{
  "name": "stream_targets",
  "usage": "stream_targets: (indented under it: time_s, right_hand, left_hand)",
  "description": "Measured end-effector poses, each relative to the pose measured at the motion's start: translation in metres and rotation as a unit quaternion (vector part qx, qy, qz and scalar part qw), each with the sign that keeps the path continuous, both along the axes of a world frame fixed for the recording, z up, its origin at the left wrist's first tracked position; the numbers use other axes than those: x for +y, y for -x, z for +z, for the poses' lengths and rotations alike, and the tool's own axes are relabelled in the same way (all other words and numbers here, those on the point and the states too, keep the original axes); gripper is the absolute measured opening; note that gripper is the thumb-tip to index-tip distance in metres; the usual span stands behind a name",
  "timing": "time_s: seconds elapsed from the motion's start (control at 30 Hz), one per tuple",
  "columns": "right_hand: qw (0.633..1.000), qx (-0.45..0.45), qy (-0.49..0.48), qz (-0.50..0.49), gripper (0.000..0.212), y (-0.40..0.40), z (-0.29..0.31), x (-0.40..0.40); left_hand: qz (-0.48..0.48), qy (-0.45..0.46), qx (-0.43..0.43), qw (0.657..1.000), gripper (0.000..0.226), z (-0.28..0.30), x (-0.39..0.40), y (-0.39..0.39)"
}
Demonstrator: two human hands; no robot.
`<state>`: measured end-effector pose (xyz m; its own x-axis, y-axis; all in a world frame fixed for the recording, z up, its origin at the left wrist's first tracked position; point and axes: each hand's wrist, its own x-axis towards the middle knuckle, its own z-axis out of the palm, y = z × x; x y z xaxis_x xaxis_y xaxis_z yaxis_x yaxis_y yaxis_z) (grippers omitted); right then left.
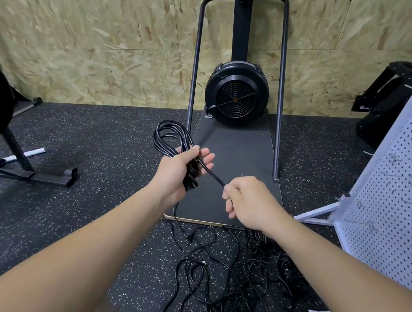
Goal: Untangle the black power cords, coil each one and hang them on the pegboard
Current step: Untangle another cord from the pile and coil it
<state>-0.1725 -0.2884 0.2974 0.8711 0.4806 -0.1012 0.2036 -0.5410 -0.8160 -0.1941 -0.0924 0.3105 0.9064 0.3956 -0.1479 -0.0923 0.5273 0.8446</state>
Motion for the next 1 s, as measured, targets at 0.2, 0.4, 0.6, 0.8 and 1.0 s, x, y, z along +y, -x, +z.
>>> stream_targets:
  time_s: [0.2,0.4,0.6,0.8,1.0]
  right_hand:
    - [0.972,0.208,-0.067,0.083,0.033,0.006,0.009,0.0]
    - [0.971,0.119,-0.08,0.191,0.019,-0.003,0.027,-0.021]
    - [0.996,-0.046,-0.011,0.074,0.007,-0.02,0.036,-0.038]
    - [0.966,-0.211,-0.078,0.126,0.017,-0.011,0.046,-0.031]
    - [0.979,-0.186,-0.067,0.038,0.041,-0.02,0.038,-0.029]
  left_hand:
    - [-0.053,-0.018,-0.028,0.998,0.02,-0.002,-0.006,0.003]
    - [-0.019,-0.029,0.008,0.999,0.019,0.0,0.004,-0.001]
    - [0.042,-0.048,0.038,0.997,0.019,-0.004,0.009,-0.01]
    - [-0.119,-0.204,0.133,0.962,0.047,0.0,-0.005,0.004]
    - [-0.378,-0.142,0.105,0.909,0.064,-0.011,-0.031,0.021]
